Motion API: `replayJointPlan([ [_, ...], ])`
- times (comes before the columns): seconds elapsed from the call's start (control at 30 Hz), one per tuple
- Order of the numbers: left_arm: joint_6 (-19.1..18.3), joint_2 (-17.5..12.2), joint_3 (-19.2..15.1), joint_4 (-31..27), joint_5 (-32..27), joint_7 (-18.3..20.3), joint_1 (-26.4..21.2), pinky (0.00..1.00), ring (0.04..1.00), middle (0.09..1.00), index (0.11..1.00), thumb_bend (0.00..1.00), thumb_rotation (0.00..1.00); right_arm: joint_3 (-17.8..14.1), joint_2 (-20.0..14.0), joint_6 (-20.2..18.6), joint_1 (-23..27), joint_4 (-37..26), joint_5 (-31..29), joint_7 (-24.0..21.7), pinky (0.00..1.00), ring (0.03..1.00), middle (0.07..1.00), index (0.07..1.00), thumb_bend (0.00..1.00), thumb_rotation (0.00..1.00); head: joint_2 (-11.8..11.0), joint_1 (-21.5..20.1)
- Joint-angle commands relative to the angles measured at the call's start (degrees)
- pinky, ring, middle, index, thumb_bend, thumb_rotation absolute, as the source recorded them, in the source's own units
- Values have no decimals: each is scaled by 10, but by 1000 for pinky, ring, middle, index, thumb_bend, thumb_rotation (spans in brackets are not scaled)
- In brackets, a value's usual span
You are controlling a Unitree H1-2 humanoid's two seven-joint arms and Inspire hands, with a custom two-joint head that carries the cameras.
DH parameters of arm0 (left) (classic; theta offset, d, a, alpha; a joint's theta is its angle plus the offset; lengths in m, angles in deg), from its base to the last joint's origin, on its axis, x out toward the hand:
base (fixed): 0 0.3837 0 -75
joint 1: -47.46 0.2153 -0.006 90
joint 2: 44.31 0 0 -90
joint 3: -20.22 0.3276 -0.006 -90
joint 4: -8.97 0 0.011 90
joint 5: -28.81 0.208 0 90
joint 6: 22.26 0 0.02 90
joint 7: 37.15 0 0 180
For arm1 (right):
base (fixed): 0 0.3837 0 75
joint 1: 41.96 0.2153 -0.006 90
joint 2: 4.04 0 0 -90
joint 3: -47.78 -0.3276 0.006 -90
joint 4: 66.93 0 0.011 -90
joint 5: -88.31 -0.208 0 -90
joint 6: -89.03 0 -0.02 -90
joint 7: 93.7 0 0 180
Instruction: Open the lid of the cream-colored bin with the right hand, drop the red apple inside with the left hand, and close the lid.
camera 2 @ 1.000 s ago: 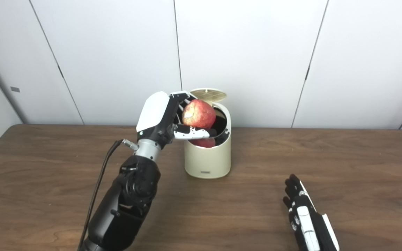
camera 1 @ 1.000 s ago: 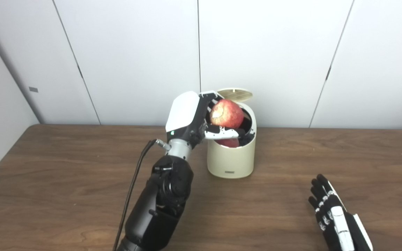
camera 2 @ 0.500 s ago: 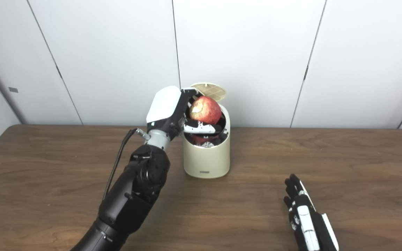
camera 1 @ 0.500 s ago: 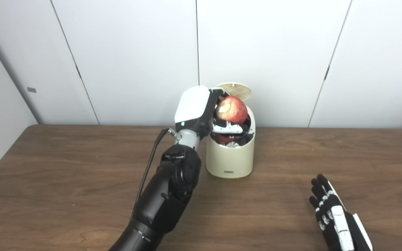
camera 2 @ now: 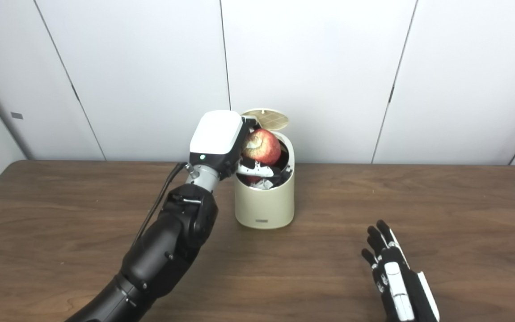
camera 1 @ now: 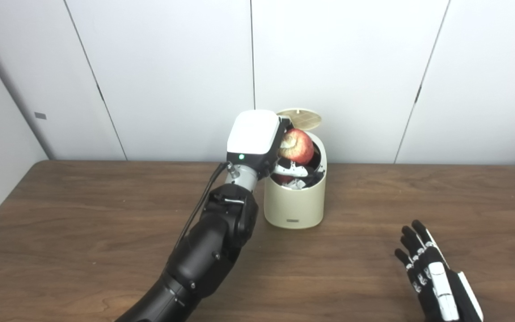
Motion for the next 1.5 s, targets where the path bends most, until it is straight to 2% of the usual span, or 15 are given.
replayJointPlan([
  [0.0, -26, -10, 5, -13, 41, 36, -30, 379, 514, 571, 592, 874, 86, -2, -8, 10, -3, -19, -1, -2, 928, 969, 939, 960, 496, 809, 2, 3],
  [0.07, -38, -7, 8, -20, 63, 67, -30, 413, 539, 607, 631, 964, 102, -2, -9, 8, -4, -21, -2, -3, 936, 976, 944, 962, 498, 811, 4, 6],
  [0.13, -41, -5, 6, -26, 79, 92, -29, 429, 548, 618, 641, 980, 101, -2, -11, 11, -5, -22, 0, -5, 933, 975, 944, 961, 493, 814, 5, 7],
  [0.3, -42, 4, -5, -35, 119, 148, -27, 468, 589, 667, 684, 997, 154, 0, -17, 17, -4, -21, 8, -7, 925, 973, 941, 960, 466, 949, 6, 8],
  [0.47, -39, 8, -14, -42, 117, 162, -22, 487, 615, 692, 704, 1000, 160, 0, -16, 15, -3, -21, 8, -6, 932, 968, 936, 950, 468, 965, 8, 6],
  [0.57, -35, 9, -22, -46, 96, 158, -18, 437, 550, 645, 711, 987, 114, 0, -15, 12, -3, -22, 7, -5, 928, 968, 935, 955, 488, 946, 7, 6],
  [0.6, -30, 11, -30, -48, 77, 149, -15, 433, 543, 639, 711, 982, 105, 0, -15, 12, -3, -21, 7, -4, 929, 968, 935, 955, 491, 942, 7, 6],
  [0.63, -25, 14, -39, -50, 59, 139, -12, 428, 529, 610, 648, 921, 53, 0, -15, 12, -2, -20, 7, -4, 928, 965, 933, 954, 488, 942, 7, 6],
  [0.67, -22, 15, -44, -51, 46, 132, -11, 427, 525, 590, 554, 685, 46, 0, -15, 13, -2, -20, 7, -4, 929, 964, 932, 954, 484, 943, 7, 6],
  [0.7, -19, 20, -56, -57, 22, 124, -7, 427, 523, 583, 522, 605, 44, -1, -15, 13, -2, -19, 7, -4, 929, 964, 931, 954, 483, 944, 7, 6],
  [0.77, -9, 27, -74, -64, -18, 106, 0, 361, 422, 533, 492, 527, 11, -1, -15, 16, -1, -16, 8, -4, 934, 968, 934, 958, 483, 949, 7, 7],
  [0.9, 13, 52, -127, -89, -111, 59, 23, 318, 369, 504, 513, 498, 0, -1, -15, 20, -1, -12, 13, -3, 924, 966, 932, 964, 476, 963, 7, 8],
  [1.03, 38, 75, -179, -105, -204, 21, 39, 368, 397, 467, 501, 503, 0, -2, -13, 18, -1, -12, 13, -1, 928, 968, 931, 965, 465, 962, 8, 8],
  [1.27, 83, 70, -196, -135, -267, -25, 62, 387, 431, 490, 486, 505, 0, -1, -11, 16, -1, -12, 8, -3, 916, 970, 936, 965, 448, 940, 9, 9],
  [1.47, 130, 70, -223, -184, -320, -65, 123, 359, 423, 501, 479, 505, 0, 0, -11, 13, 0, -14, 9, -1, 916, 964, 934, 962, 440, 934, 10, 10],
])
